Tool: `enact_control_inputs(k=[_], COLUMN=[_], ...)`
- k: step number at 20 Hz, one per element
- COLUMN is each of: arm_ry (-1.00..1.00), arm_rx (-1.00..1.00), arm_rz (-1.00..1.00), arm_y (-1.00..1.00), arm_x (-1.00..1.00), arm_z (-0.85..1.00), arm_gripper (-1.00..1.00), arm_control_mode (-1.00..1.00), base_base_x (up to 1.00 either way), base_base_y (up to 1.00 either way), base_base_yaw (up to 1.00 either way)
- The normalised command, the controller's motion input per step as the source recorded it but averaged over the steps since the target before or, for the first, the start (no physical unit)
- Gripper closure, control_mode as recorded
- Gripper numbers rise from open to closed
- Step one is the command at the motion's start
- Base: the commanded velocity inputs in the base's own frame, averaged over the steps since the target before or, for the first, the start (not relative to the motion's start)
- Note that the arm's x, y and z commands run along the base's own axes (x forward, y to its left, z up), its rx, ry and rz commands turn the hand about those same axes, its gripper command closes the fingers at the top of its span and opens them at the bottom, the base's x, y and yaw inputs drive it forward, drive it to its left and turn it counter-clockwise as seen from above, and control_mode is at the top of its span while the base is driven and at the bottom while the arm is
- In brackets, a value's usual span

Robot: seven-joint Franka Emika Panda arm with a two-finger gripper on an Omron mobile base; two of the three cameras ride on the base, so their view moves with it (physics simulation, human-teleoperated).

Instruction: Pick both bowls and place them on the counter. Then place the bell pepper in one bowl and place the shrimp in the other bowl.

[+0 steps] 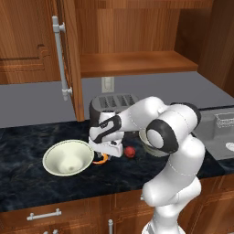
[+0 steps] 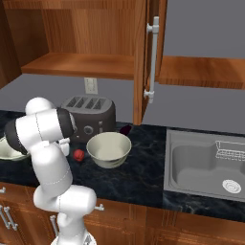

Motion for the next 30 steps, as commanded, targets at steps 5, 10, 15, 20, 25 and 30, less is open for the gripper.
enact_control_inputs(k=[5,10,15,20,25,30], arm_ry=[-0.05,-0.05,-0.04,0.00,0.00,0.00], arm_rx=[0.00,0.02,0.02,0.00,0.00,0.00], arm_rz=[-0.02,-0.08,-0.12,-0.14,-0.13,-0.14], arm_y=[-0.08,-0.22,-0.21,-0.14,-0.14,-0.10], arm_x=[-0.11,-0.24,-0.32,-0.28,-0.21,-0.20], arm_z=[-0.02,0.00,0.12,0.46,0.63,0.66], arm_gripper=[1.00,1.00,1.00,1.00,1.00,1.00], arm_control_mode=[-1.00,-1.00,-1.00,-1.00,-1.00,-1.00], base_base_x=[0.00,0.00,0.00,0.00,0.00,0.00], base_base_y=[0.00,0.00,0.00,0.00,0.00,0.00], base_base_yaw=[0.00,0.00,0.00,0.00,0.00,0.00])
